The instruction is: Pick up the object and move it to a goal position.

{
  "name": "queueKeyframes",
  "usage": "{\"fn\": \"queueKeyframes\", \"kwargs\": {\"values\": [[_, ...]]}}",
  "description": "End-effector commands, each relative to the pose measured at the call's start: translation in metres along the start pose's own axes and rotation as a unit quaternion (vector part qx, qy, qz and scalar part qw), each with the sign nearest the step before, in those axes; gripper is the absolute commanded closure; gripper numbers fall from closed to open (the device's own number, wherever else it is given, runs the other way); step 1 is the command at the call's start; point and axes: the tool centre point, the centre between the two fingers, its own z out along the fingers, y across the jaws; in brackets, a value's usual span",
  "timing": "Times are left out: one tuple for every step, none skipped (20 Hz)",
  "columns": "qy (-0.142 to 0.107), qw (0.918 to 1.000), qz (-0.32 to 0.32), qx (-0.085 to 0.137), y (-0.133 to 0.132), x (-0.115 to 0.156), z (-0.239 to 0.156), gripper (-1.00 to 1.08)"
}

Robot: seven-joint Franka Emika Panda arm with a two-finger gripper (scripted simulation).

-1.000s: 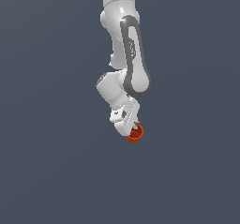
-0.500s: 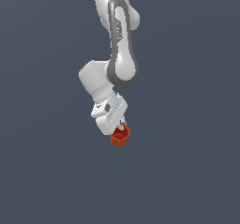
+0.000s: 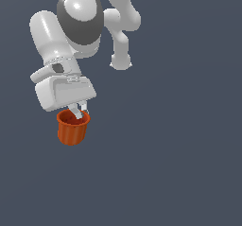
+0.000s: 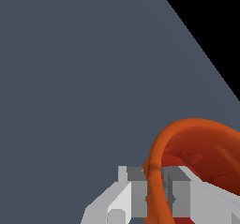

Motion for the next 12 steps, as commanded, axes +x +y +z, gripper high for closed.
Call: {"fn": "queueKeyframes", "kwargs": {"values": [[-0.006,0.9989,-0.028,-0.038,0.04,-0.003,-0.041,1.08],[-0.008,0.998,-0.038,-0.051,0.053,-0.004,-0.056,1.08],[-0.01,0.9969,-0.047,-0.063,0.065,-0.004,-0.07,1.08],[-0.011,0.9956,-0.055,-0.075,0.076,-0.004,-0.084,1.08],[-0.012,0.9943,-0.063,-0.086,0.086,-0.004,-0.097,1.08],[-0.014,0.9929,-0.07,-0.096,0.095,-0.004,-0.109,1.08],[-0.014,0.9914,-0.076,-0.105,0.103,-0.003,-0.12,1.08],[-0.015,0.99,-0.082,-0.113,0.11,-0.002,-0.131,1.08],[-0.016,0.9886,-0.088,-0.121,0.116,-0.001,-0.14,1.08],[-0.016,0.9874,-0.092,-0.128,0.121,-0.001,-0.149,1.08],[-0.017,0.9862,-0.096,-0.134,0.126,0.0,-0.156,1.08],[-0.017,0.9852,-0.1,-0.138,0.13,0.001,-0.162,1.08]]}}
